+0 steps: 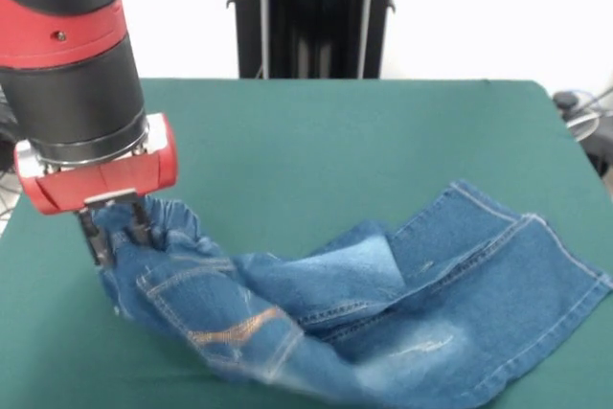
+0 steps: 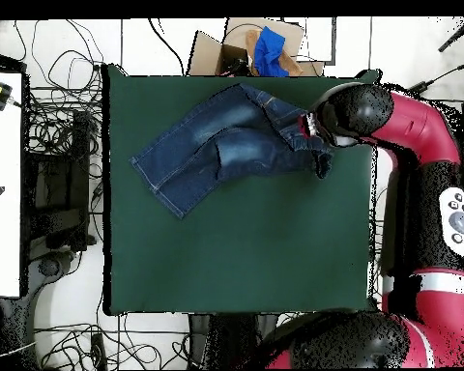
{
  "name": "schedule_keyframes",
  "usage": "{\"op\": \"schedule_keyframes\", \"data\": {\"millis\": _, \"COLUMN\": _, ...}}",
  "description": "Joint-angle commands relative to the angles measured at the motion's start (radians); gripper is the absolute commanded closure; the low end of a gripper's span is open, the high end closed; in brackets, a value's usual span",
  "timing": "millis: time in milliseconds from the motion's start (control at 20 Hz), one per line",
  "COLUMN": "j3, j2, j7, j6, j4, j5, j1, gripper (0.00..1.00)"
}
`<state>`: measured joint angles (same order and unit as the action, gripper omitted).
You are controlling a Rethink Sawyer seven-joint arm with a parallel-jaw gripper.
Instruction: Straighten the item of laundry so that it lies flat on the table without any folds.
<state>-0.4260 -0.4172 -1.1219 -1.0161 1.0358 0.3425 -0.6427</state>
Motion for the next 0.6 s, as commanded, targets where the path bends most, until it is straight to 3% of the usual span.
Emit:
{"op": "schedule_keyframes", "data": {"millis": 50, "j3": -0.025, "j2": -0.072, "j7": 0.009, "j6": 0.037, "j4": 0.136, "j5": -0.006, "j1": 0.004, "gripper": 0.00}}
{"op": "schedule_keyframes", "data": {"millis": 600, "j3": -0.012, "j2": -0.134, "j7": -0.074, "j6": 0.103, "j4": 0.271, "j5": -0.020, "j1": 0.016, "gripper": 0.00}}
